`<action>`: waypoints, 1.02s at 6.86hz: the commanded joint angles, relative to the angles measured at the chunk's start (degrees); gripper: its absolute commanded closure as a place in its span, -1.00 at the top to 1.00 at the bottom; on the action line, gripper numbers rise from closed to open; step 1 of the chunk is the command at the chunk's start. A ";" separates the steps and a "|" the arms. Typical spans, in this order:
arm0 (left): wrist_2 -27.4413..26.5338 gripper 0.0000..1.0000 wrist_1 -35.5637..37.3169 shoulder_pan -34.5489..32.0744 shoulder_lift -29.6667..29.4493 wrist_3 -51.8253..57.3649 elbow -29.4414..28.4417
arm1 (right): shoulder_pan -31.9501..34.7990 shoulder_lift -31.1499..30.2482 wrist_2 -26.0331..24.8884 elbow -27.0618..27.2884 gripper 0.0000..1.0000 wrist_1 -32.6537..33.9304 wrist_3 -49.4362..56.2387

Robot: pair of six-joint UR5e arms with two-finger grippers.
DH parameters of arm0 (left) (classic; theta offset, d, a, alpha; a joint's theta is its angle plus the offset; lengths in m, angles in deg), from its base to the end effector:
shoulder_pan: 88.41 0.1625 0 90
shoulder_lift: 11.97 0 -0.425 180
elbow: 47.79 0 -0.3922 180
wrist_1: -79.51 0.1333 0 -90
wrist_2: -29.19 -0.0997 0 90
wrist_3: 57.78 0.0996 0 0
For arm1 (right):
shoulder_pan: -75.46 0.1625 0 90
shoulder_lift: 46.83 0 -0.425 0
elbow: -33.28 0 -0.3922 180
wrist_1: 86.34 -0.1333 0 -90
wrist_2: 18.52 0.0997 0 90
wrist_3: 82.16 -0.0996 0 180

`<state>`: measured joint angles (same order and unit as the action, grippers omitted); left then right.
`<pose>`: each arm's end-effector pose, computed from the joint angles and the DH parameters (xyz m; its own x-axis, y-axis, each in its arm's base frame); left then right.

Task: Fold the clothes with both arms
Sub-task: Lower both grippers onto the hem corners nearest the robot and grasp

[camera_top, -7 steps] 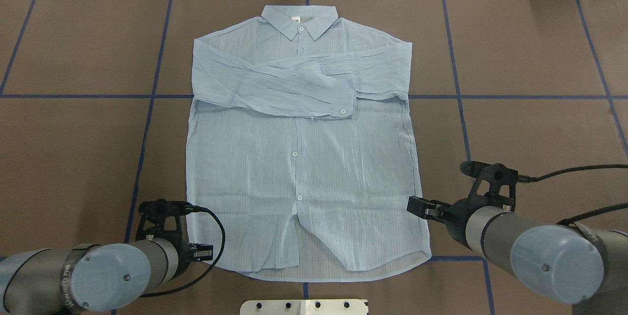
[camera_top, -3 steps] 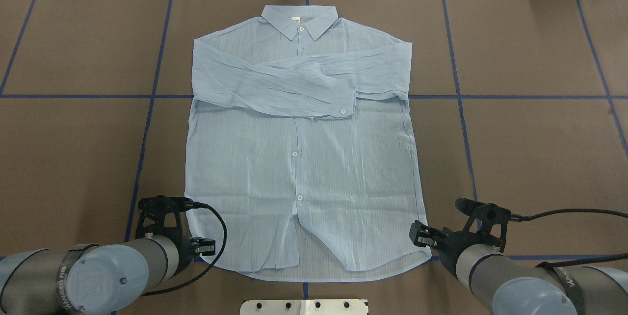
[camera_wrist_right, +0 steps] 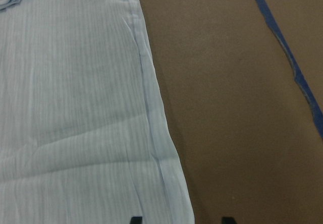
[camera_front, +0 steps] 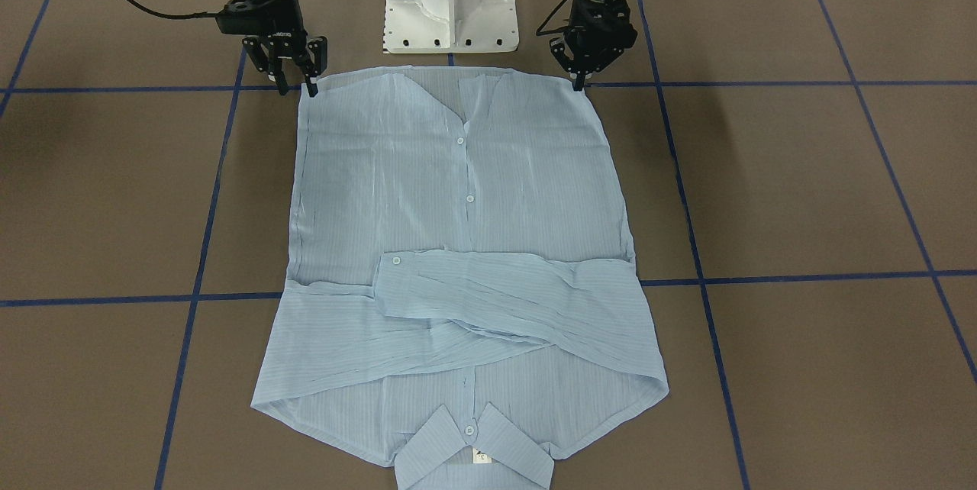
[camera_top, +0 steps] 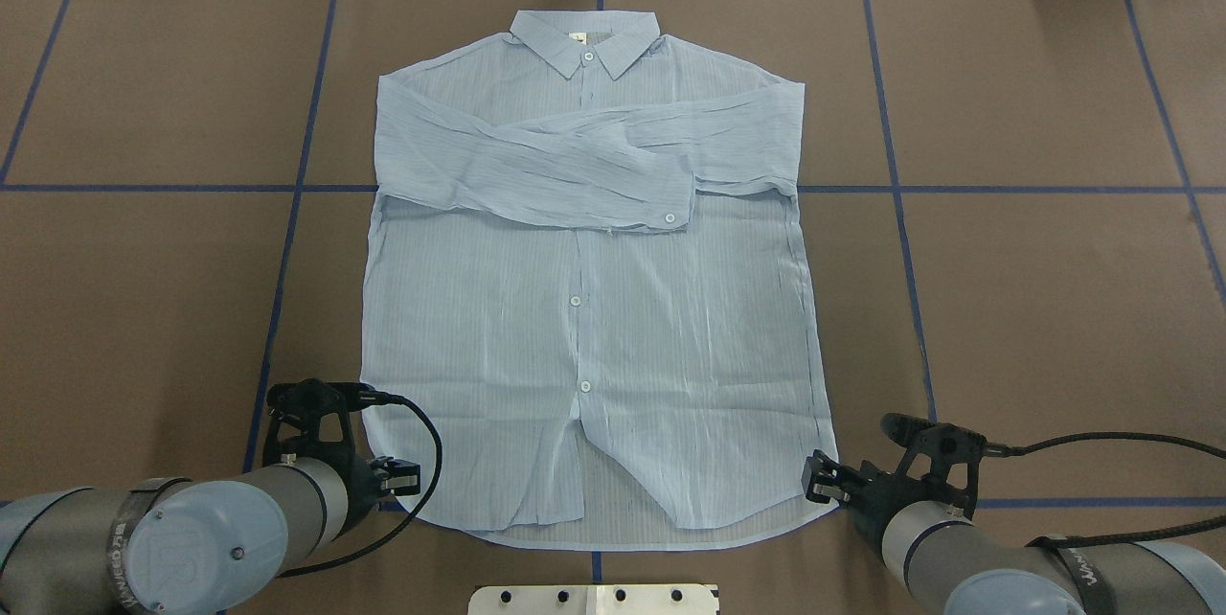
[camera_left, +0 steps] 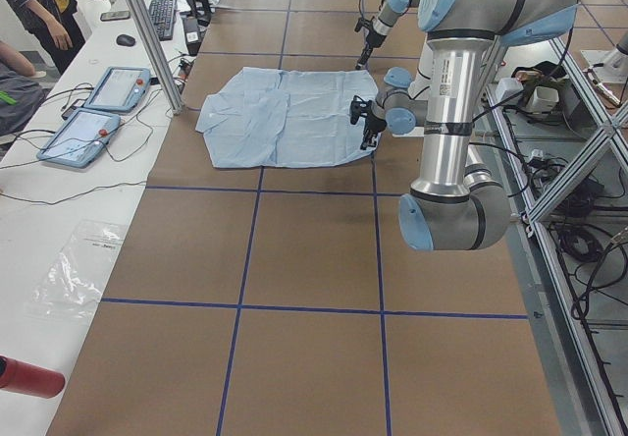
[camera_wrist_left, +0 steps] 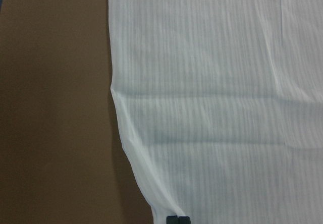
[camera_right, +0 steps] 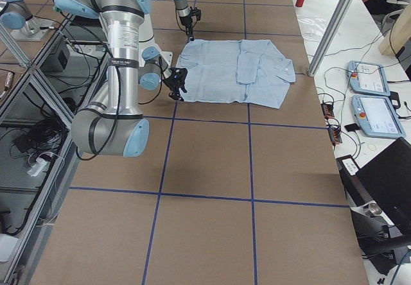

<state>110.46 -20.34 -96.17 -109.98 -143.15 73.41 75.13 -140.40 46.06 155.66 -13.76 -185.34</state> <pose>0.4782 -0.2149 0.3246 0.6671 -0.0104 -0.7449 0.1938 0.9679 0.1601 -0.4521 -0.1735 0.3879 0.6040 0.2025 0.7708 -0.4545 0.8820 0.1245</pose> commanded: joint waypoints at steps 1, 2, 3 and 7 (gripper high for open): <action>-0.06 -1.00 0.00 0.29 0.02 0.03 0.00 | -1.86 -0.03 -1.46 -0.39 0.17 0.02 -0.62; -0.06 -1.00 0.00 0.29 0.02 0.03 0.09 | -3.00 -0.03 -2.43 -0.57 0.14 0.02 -0.88; -0.06 -1.00 0.00 0.38 0.02 0.03 0.09 | -3.71 -0.03 -3.05 -0.74 0.09 0.02 -0.88; -0.15 -1.00 0.00 0.38 0.02 -0.06 0.44 | -4.50 -0.12 -4.01 -1.53 -0.17 0.11 -0.80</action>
<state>110.37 -20.34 -95.80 -109.97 -143.14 73.75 70.83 -140.51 42.53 154.55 -13.67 -186.14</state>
